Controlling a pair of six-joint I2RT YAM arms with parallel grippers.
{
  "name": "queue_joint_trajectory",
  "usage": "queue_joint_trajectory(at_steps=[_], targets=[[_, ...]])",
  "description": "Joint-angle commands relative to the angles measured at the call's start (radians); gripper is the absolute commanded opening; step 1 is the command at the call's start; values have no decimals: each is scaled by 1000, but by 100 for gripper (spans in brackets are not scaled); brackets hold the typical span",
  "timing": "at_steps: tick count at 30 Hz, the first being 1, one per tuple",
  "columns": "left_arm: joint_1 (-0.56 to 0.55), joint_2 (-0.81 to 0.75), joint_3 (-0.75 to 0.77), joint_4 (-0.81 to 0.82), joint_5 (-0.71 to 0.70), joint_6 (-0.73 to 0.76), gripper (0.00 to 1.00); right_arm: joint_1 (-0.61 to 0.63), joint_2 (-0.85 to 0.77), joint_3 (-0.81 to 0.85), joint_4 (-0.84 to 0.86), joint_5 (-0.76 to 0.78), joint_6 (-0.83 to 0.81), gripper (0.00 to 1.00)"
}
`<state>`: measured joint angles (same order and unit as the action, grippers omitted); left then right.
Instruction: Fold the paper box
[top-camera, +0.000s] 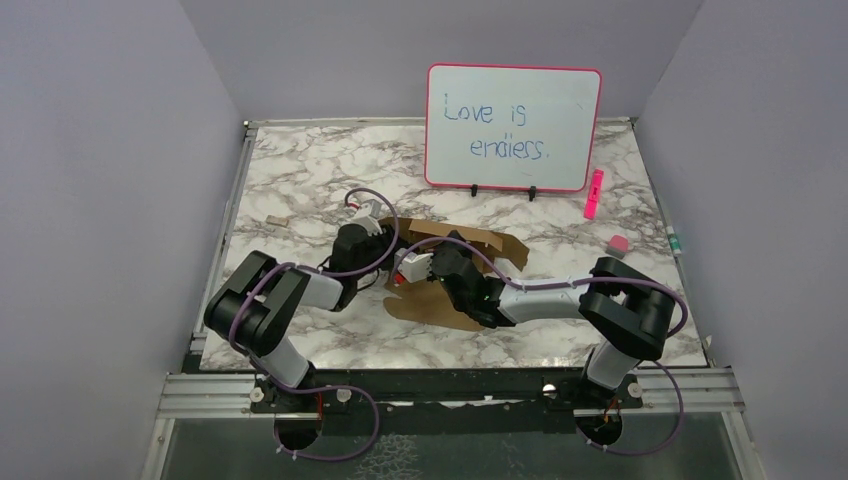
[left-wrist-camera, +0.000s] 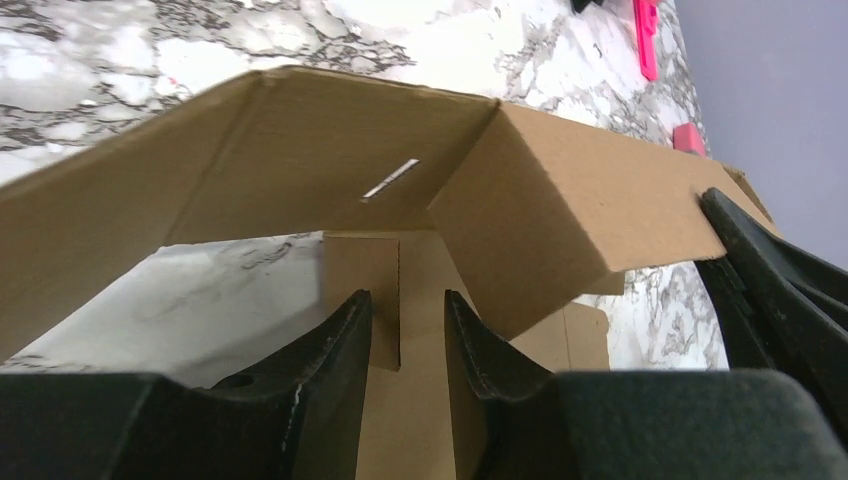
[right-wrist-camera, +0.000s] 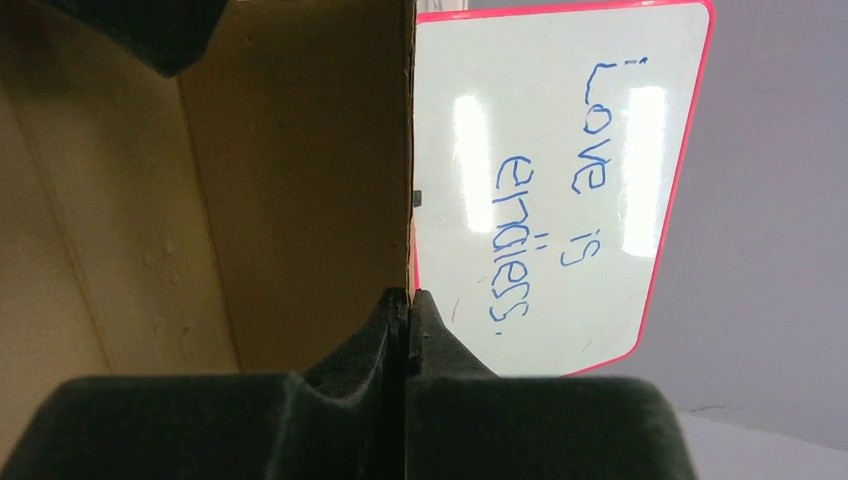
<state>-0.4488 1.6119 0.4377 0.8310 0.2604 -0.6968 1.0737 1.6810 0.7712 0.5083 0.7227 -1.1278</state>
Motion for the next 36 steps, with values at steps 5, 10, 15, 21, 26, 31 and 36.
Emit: queue_joint_trajectory(at_steps=[5,10,15,21,26,31,36], targets=[[-36,32,-4,78,16,26,34,8,18,-4,45,11,-3,1],[-25,-15,-27,77,9,28,34,8,16,-15,45,9,-4,1],[19,-106,-51,26,26,23,38,8,5,-21,41,5,-10,1],[96,-193,-68,-60,37,42,43,8,-3,-19,40,-6,-12,1],[172,-272,-90,-99,18,63,47,8,-10,-25,42,-13,-30,1],[208,-318,-77,-132,-63,168,56,8,-25,-19,19,-18,-48,1],[232,-328,-57,-130,-69,295,62,8,-35,-16,-6,-23,-49,1]])
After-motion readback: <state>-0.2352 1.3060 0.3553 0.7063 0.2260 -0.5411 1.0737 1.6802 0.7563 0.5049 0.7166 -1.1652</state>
